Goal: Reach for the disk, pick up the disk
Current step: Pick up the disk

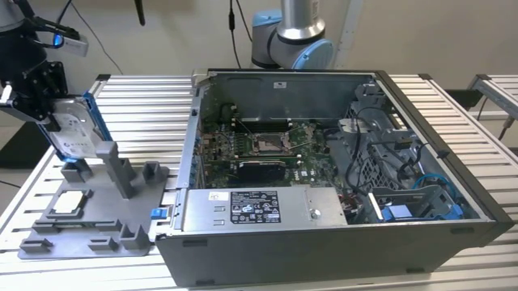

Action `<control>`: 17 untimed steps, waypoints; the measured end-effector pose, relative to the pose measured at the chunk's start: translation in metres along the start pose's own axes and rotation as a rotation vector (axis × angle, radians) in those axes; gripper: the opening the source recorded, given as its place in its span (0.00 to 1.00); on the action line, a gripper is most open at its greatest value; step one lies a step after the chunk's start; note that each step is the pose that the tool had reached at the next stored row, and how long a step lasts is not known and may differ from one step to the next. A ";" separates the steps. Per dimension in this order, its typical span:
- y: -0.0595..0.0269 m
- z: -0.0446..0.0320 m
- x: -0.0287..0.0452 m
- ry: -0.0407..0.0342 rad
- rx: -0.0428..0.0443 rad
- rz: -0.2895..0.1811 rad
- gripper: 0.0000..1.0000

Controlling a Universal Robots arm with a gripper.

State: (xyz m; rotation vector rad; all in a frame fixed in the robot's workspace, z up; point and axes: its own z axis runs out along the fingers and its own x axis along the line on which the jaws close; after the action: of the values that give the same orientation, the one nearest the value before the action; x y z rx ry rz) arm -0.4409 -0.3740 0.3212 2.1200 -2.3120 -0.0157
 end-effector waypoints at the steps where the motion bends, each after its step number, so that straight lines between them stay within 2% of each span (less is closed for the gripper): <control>1: 0.0000 0.0000 0.0000 -0.0001 0.0000 0.000 0.00; 4: 0.0000 -0.0002 0.0000 0.0001 -0.0002 0.000 0.00; 9: 0.0001 -0.0049 0.0000 0.0002 -0.0003 0.000 0.00; 17: 0.0002 -0.0176 -0.0001 0.0001 -0.0002 0.000 0.00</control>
State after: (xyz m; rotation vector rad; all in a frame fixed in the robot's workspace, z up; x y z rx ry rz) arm -0.4409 -0.3740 0.3388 2.1198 -2.3119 -0.0158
